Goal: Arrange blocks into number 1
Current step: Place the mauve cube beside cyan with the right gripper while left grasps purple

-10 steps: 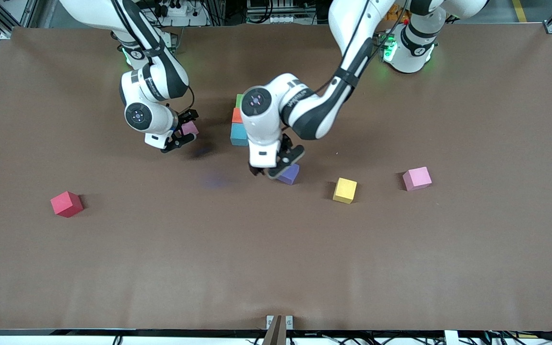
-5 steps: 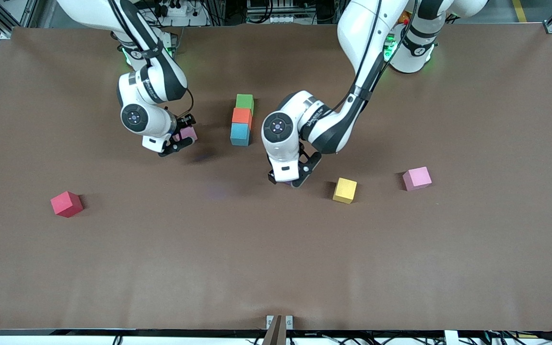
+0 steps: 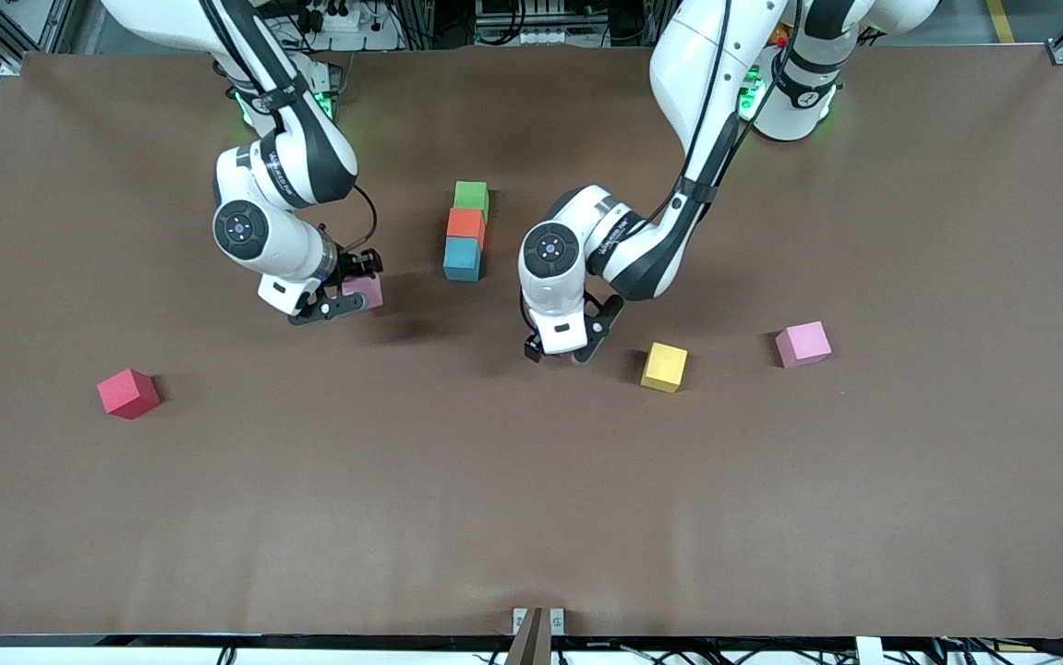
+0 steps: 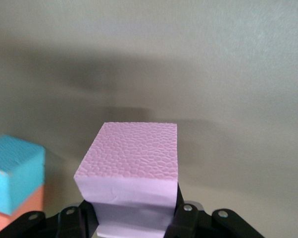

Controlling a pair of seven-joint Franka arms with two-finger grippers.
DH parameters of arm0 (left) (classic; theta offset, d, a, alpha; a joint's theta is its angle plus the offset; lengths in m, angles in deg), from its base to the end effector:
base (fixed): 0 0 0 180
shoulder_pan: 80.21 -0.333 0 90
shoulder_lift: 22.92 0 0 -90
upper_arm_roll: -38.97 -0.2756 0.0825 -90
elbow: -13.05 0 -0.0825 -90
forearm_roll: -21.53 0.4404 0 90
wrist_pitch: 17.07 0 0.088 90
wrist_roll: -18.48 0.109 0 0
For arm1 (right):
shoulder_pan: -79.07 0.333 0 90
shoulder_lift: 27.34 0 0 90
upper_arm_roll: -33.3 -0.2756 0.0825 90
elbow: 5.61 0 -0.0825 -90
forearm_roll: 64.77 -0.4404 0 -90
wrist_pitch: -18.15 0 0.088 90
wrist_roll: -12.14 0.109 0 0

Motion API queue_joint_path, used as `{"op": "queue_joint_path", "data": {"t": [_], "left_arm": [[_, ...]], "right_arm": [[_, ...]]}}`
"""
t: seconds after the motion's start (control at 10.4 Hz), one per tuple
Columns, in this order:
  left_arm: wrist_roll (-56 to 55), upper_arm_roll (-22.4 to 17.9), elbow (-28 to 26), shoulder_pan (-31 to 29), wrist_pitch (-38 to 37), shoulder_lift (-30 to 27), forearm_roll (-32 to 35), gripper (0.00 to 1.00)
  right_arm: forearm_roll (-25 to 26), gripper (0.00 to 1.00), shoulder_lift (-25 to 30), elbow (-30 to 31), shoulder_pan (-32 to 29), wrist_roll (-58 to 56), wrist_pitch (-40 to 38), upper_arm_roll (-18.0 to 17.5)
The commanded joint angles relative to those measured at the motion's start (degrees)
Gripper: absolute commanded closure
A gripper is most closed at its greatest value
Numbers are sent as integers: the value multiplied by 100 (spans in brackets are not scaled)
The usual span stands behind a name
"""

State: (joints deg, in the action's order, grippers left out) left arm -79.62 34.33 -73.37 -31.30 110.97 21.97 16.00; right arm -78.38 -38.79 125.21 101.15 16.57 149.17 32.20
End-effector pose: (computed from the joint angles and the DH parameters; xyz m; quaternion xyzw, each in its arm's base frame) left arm 0.5100 -0.5088 0.1289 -0.8822 -0.4700 0.0165 0.0228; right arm 0.4902 0.2166 0.1653 -0.9888 -0.0759 0.1145 0.0576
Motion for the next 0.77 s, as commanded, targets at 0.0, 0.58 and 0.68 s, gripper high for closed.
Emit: {"op": "queue_joint_path", "data": {"t": [0.0, 0.58, 0.68], "left_arm": [[-78, -19, -366, 101, 291, -86, -45, 0], [438, -11, -629, 31, 90, -523, -45, 100], [605, -11, -770, 30, 98, -690, -45, 100]], "right_arm": [[-71, 58, -575, -800, 506, 1214, -50, 57], [-474, 56, -1306, -1682, 1140, 1860, 38, 57], [-519, 55, -1324, -1665, 1211, 1860, 64, 57]]}}
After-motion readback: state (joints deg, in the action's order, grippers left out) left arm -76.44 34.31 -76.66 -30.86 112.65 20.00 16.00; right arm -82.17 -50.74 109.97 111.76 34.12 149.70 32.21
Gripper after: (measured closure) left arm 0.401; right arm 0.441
